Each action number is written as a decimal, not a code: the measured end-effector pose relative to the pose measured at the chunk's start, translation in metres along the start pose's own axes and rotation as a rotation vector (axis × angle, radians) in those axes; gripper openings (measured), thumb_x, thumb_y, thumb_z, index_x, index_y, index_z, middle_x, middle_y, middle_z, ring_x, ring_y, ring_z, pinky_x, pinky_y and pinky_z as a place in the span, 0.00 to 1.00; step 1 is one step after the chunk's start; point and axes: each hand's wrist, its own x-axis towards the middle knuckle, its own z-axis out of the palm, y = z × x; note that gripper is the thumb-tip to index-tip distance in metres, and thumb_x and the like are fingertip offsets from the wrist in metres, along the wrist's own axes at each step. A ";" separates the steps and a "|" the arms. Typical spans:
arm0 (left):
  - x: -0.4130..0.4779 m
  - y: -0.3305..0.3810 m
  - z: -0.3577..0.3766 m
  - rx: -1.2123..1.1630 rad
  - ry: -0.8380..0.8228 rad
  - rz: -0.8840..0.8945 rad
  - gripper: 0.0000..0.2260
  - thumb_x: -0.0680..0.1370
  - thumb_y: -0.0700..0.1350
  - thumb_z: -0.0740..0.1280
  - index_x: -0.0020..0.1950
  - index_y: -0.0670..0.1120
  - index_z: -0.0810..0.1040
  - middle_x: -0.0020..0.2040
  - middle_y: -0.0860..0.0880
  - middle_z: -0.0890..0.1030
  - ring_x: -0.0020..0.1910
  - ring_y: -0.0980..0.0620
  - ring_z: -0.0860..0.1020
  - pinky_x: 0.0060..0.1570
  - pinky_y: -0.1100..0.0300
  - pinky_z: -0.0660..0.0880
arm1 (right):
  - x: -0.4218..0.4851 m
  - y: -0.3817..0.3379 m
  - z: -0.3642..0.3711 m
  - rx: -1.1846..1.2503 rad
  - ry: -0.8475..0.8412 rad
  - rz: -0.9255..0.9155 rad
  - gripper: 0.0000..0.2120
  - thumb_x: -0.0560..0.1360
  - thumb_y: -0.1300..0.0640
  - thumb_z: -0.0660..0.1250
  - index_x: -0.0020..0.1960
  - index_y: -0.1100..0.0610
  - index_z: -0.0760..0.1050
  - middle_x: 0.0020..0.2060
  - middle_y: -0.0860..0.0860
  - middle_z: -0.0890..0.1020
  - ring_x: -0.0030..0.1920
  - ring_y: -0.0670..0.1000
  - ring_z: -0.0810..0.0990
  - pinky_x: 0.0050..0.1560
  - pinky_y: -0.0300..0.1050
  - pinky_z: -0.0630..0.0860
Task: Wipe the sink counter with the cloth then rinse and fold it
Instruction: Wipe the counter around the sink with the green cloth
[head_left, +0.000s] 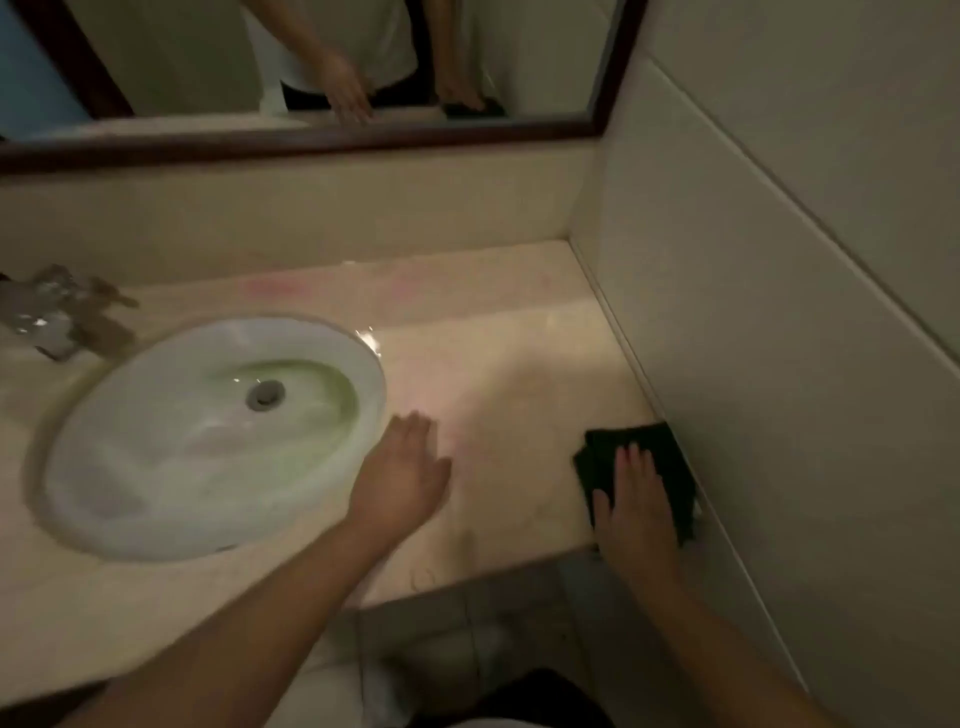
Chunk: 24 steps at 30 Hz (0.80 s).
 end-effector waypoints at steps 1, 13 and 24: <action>0.016 0.004 0.010 0.067 -0.023 0.023 0.32 0.77 0.57 0.51 0.70 0.35 0.69 0.70 0.36 0.71 0.69 0.36 0.69 0.63 0.45 0.71 | 0.007 0.004 0.005 -0.048 -0.005 -0.012 0.33 0.81 0.46 0.50 0.79 0.62 0.47 0.79 0.59 0.51 0.79 0.59 0.50 0.77 0.51 0.46; 0.041 -0.001 0.069 0.311 -0.098 -0.100 0.32 0.80 0.57 0.43 0.79 0.41 0.45 0.80 0.41 0.44 0.78 0.44 0.40 0.76 0.47 0.43 | 0.135 -0.009 -0.002 -0.126 -0.006 -0.079 0.32 0.81 0.46 0.47 0.80 0.60 0.45 0.80 0.56 0.52 0.79 0.55 0.50 0.78 0.52 0.48; 0.043 -0.004 0.073 0.261 -0.069 -0.099 0.29 0.80 0.51 0.45 0.79 0.40 0.46 0.80 0.42 0.46 0.79 0.45 0.42 0.77 0.48 0.44 | 0.119 -0.118 0.034 -0.171 -0.083 -0.436 0.32 0.80 0.46 0.51 0.80 0.58 0.50 0.79 0.57 0.53 0.79 0.57 0.51 0.77 0.54 0.50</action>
